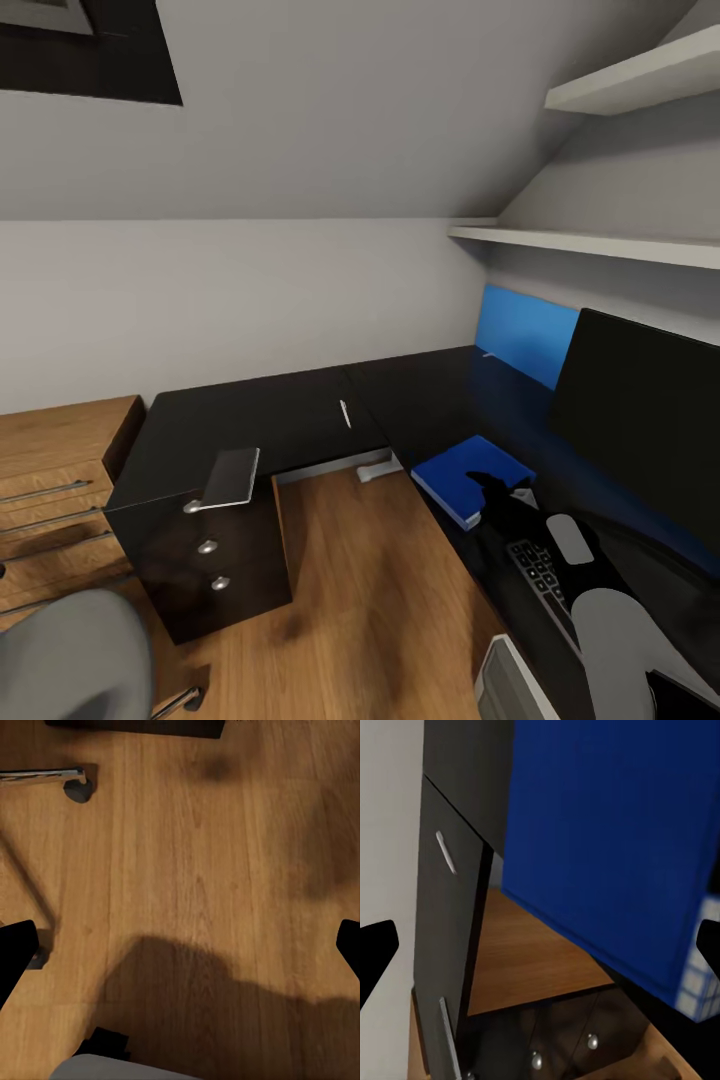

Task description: In the bedroom, organize the workspace by keeping the computer under the desk, ensuring the monitor is on the desk, placing the keyboard on the desk next to the monitor, placing the mouse on the desk next to the keyboard, moving the folder from the swivel chair onto the desk next to the mouse, stacking the notebook on top of the folder with the pen on top of the notebook, and positioning the swivel chair next to the desk.

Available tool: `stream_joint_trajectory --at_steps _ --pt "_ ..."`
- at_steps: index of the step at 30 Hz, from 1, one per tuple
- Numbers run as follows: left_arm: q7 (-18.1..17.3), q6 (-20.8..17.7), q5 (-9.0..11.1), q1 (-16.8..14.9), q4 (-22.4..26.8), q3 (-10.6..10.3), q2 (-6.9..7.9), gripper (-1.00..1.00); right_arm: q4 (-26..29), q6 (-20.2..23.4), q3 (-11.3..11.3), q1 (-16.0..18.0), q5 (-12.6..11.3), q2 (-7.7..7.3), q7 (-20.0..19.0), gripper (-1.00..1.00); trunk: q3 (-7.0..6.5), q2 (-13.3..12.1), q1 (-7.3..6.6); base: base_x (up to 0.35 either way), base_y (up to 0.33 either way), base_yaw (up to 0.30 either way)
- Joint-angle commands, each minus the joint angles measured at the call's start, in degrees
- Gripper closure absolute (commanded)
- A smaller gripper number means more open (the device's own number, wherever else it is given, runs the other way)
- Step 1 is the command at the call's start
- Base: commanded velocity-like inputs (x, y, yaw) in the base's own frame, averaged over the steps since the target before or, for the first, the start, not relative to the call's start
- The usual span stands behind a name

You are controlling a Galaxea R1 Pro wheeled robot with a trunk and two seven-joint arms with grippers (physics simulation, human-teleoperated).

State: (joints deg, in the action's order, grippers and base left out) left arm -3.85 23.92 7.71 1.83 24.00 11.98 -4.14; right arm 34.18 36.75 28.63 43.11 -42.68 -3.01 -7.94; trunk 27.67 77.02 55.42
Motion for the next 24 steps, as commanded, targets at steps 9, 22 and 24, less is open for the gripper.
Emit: stream_joint_trajectory --at_steps 9,22,24 --pt "-0.23 -0.05 0.55 0.02 0.08 0.15 -0.04 -1.00 0.33 0.34 -0.54 0.05 0.30 0.34 -0.36 -1.00 0.05 0.03 0.00 0.000 0.000 0.000" --pt "-0.19 -0.02 0.54 0.02 0.07 0.14 -0.08 -1.00 0.46 0.34 -1.19 0.05 0.31 0.46 -0.41 -1.00 0.05 0.03 0.00 0.000 0.000 0.044" --pt "-0.19 -0.04 0.54 0.02 0.05 0.13 -0.08 -1.00 0.64 0.32 -1.20 0.05 0.31 0.46 -0.41 -1.00 0.05 0.03 0.00 0.000 0.000 0.203"
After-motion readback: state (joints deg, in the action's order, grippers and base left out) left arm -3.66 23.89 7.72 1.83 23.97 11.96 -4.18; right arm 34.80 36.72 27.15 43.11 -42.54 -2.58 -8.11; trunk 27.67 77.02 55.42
